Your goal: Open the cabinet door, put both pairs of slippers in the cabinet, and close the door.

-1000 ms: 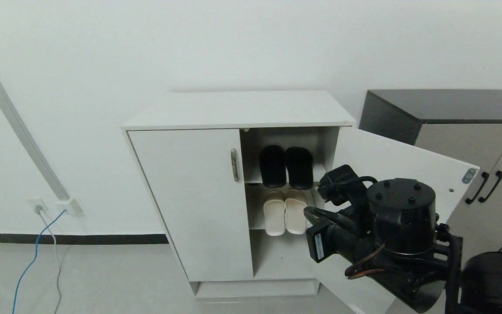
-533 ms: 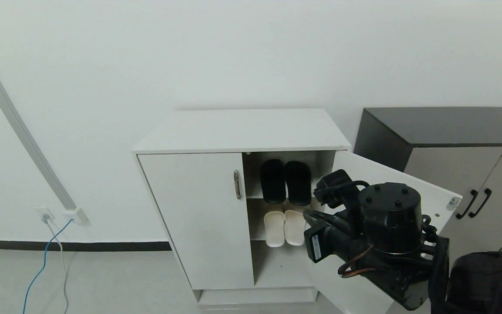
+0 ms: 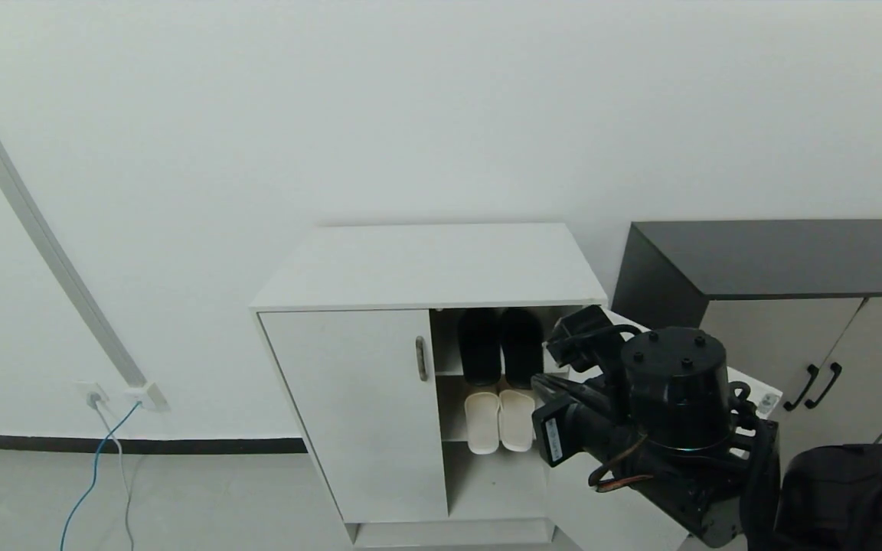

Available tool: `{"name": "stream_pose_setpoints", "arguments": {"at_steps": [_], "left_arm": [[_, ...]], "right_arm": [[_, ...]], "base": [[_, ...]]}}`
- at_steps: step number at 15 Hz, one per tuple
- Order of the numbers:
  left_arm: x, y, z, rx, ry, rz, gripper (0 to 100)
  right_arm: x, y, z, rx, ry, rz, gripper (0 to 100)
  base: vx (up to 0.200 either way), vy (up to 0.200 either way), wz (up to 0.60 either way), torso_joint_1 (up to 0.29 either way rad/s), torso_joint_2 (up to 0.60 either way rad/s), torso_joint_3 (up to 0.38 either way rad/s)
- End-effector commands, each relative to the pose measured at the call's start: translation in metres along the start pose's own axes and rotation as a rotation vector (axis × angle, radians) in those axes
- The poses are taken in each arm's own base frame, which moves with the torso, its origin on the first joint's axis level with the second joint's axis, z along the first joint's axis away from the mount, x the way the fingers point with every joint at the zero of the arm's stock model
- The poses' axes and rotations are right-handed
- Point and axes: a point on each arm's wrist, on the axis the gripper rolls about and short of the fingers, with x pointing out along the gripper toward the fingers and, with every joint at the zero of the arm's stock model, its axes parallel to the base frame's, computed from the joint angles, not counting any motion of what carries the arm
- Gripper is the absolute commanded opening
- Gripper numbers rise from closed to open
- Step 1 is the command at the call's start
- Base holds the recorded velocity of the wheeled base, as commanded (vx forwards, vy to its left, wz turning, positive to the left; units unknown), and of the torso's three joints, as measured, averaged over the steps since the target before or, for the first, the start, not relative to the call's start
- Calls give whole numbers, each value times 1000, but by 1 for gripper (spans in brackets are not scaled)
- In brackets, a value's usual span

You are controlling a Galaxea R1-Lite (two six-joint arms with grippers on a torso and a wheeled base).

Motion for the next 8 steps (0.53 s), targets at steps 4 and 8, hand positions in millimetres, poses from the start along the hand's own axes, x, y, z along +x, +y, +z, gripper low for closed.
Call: {"name": "stream_pose_setpoints", "arguments": {"at_steps": [4,8], "left_arm": [[0,0,0,0,2,0,0],[0,0,0,0,2,0,0]], "right_arm": [[1,0,-5,-9,16,-1,0],[0,-1,-6,-7,7,-4,0]], "base": [[0,0,0,245,-561,-311],[0,0,0,179,-400,-220]]}}
